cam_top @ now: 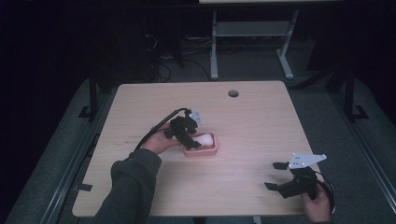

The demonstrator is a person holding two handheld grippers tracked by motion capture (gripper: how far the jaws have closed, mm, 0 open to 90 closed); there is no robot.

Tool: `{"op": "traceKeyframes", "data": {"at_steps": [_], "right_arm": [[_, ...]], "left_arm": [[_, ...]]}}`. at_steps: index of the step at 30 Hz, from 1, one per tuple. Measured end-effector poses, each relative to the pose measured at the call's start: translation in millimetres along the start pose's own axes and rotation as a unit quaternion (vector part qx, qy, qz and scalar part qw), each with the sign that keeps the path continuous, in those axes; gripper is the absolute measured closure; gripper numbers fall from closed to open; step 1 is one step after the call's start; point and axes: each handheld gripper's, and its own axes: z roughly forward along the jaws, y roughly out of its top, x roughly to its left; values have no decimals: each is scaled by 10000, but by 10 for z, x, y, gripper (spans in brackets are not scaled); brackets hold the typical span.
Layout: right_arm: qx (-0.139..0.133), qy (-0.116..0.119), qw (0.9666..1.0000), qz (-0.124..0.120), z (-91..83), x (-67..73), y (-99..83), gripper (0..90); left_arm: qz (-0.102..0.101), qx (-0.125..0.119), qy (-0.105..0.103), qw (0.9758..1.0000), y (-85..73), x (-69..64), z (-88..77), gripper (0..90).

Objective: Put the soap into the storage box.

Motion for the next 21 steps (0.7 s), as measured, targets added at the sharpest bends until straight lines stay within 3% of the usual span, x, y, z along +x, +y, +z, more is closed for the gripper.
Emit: {"op": "traceKeyframes", "data": {"at_steps": [21], "right_arm": [[17,-86,9999,70,2,-9,-2,142]], "left_arm": [[-69,-162,50,9998,-218,-140,-140,350]]}}
